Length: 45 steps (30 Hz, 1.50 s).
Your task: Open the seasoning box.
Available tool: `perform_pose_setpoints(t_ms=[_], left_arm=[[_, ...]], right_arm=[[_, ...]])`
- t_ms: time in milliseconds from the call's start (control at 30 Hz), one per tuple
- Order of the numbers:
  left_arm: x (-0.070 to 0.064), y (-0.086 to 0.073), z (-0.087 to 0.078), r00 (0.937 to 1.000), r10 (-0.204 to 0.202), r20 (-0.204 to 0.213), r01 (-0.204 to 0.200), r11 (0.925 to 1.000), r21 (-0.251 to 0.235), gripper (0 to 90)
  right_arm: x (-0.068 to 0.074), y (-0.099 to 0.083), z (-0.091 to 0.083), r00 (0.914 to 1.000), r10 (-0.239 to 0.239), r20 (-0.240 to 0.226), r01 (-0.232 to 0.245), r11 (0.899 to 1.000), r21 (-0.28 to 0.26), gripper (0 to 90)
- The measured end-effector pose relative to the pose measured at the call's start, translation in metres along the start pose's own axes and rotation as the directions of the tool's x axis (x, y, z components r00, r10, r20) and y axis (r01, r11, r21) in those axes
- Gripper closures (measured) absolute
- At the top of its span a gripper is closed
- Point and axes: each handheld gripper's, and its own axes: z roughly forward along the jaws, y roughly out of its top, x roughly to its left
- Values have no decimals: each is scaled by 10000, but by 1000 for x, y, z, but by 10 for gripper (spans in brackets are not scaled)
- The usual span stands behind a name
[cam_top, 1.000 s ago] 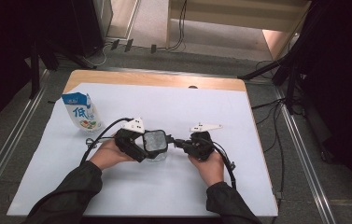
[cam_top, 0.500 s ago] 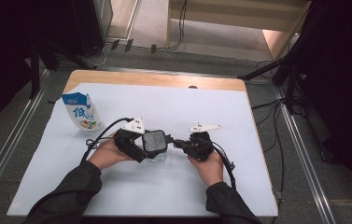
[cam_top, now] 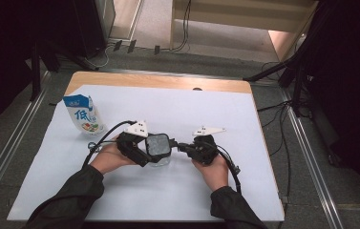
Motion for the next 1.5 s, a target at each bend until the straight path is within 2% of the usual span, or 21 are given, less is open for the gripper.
perform_pose_setpoints(t_ms=[167,400,500,533,767,1067,1133,1200,1500], left_arm=[[0,0,-1,10000,-44,4,44,10000,-41,135],[0,-2,-1,9993,-332,144,332,9994,-10,124],[-2,-1,-1,9999,-171,-24,171,9998,57,134],[-3,0,-3,9998,121,-155,-120,9999,26,140],[-5,5,-10,9999,-21,-131,17,9996,-294,143],[-7,12,-11,9995,-218,-215,222,9995,210,140],[-7,12,-11,9996,-204,-198,208,9996,208,140],[-8,14,-13,9995,-231,-198,229,9997,-73,140],[-10,19,-15,9993,-195,-320,196,9998,20,139]], right_arm=[[0,0,0,10000,1,-1,-1,10000,-5,900],[1,0,0,10000,-79,-39,79,10000,10,900],[1,0,0,10000,-76,-9,76,10000,12,900],[1,0,0,10000,-85,-15,85,10000,16,900],[2,0,1,9999,-104,-18,104,9999,46,900],[2,1,0,9999,-112,-33,112,9999,-34,900],[2,1,1,9999,-110,-25,110,9999,-9,900],[3,1,1,9999,-99,-42,99,10000,-7,900],[4,1,0,9999,-121,-44,121,9999,-53,900]])
